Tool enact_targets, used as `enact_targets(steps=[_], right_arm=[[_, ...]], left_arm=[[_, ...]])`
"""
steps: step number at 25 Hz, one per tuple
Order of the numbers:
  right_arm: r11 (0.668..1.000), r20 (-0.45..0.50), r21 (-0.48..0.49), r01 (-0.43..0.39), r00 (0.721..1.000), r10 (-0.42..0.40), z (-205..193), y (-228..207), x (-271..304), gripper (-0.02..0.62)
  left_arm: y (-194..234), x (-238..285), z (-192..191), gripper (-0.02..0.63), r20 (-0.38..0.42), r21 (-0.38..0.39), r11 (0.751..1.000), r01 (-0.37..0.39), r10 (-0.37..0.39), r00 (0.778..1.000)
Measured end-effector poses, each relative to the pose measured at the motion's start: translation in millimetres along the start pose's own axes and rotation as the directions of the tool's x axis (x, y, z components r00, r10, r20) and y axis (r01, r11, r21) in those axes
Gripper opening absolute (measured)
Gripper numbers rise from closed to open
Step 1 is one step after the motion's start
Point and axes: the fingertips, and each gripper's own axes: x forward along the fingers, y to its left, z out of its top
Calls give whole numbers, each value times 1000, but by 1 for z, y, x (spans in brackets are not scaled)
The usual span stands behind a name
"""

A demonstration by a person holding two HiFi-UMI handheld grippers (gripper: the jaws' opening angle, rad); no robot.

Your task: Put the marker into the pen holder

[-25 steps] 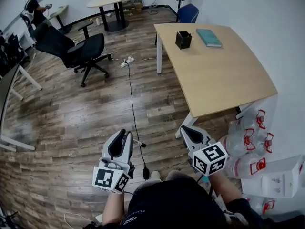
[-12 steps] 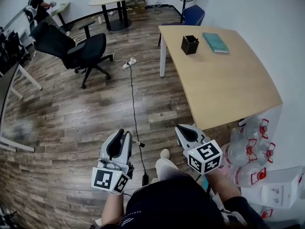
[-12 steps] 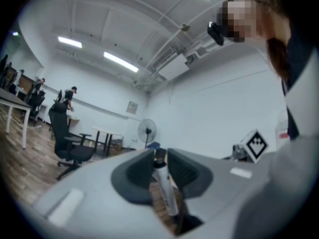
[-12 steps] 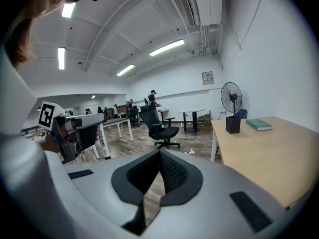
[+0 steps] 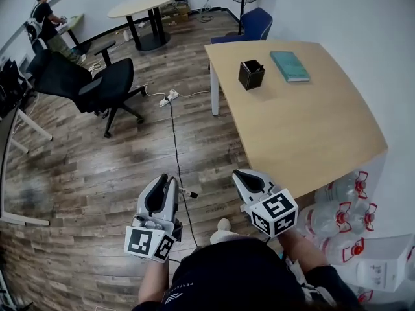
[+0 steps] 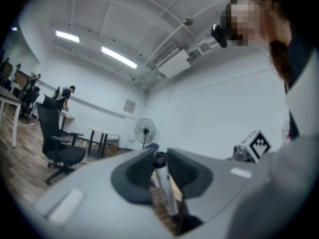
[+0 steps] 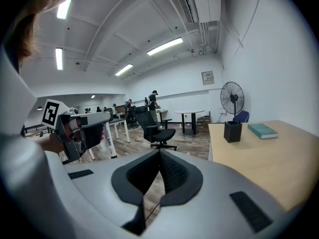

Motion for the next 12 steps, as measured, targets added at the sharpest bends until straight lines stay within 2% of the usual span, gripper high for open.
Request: enact_targets(steps=[5,12], right_arm=[[999,-6,28,43,999,-43,-2,-46,9,0],[996,-8,50,73,997,-73,-2,-75,12,0]], left_arm=[[-9,56,-5,79,-7,12,998,59,-59,998],[-21,102,-7,78,-11,17,994,111,-111,994]])
